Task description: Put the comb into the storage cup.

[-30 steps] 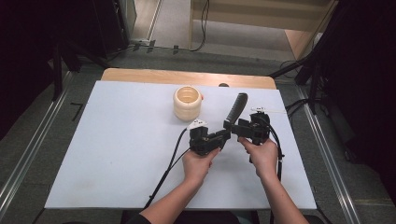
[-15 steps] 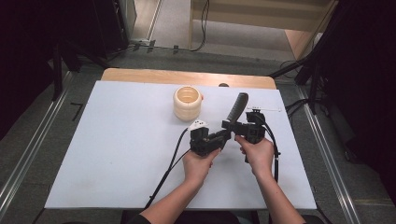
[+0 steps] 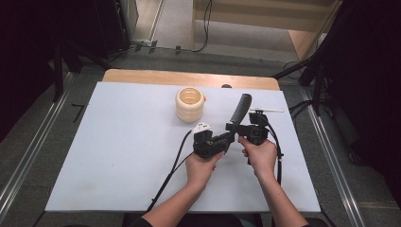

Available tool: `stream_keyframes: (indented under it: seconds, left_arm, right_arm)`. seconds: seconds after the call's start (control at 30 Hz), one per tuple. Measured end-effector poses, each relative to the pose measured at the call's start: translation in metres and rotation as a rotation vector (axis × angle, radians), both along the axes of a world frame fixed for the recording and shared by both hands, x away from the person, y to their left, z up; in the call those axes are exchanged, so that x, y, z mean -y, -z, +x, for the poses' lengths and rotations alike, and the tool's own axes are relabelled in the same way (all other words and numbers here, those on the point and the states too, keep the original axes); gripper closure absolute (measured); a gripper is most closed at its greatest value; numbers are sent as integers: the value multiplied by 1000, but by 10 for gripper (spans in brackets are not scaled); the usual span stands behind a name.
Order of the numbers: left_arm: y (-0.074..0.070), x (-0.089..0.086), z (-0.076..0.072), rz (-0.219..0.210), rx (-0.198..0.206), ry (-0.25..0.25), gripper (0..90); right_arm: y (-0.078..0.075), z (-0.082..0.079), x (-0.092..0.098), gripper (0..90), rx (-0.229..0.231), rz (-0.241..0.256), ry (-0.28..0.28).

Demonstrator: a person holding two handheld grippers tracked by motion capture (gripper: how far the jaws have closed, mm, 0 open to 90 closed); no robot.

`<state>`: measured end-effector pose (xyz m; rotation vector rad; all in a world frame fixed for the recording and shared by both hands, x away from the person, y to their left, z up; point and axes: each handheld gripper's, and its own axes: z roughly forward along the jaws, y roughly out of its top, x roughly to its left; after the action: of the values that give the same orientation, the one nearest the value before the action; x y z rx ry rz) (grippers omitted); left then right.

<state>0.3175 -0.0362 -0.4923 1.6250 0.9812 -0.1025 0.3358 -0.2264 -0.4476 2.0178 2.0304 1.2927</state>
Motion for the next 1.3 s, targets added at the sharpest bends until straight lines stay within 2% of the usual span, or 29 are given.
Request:
stream_keyframes:
  seconds: [0.5,0.83,0.87,1.03,1.13,1.23,1.3]
  left_arm:
    - [3,0,2,-11,-21,15,725]
    - [2,0,2,7,-14,23,717]
    - [2,-1,2,6,-27,24,709]
    - [1,-3,3,20,-32,33,664]
    - [-1,-5,2,28,-54,47,607]
    - [-3,-8,2,46,-56,65,570]
    - [-5,-11,3,39,-79,77,519]
  right_arm:
    - [1,1,2,673,-21,26,-2]
    - [0,1,1,687,-27,28,-8]
    - [0,1,1,691,-24,24,-10]
    - [-1,1,1,693,-25,21,-12]
    - [-1,2,3,694,-21,13,-15]
    - [0,2,4,695,-17,7,-15]
    - [-1,2,5,695,-14,4,-18]
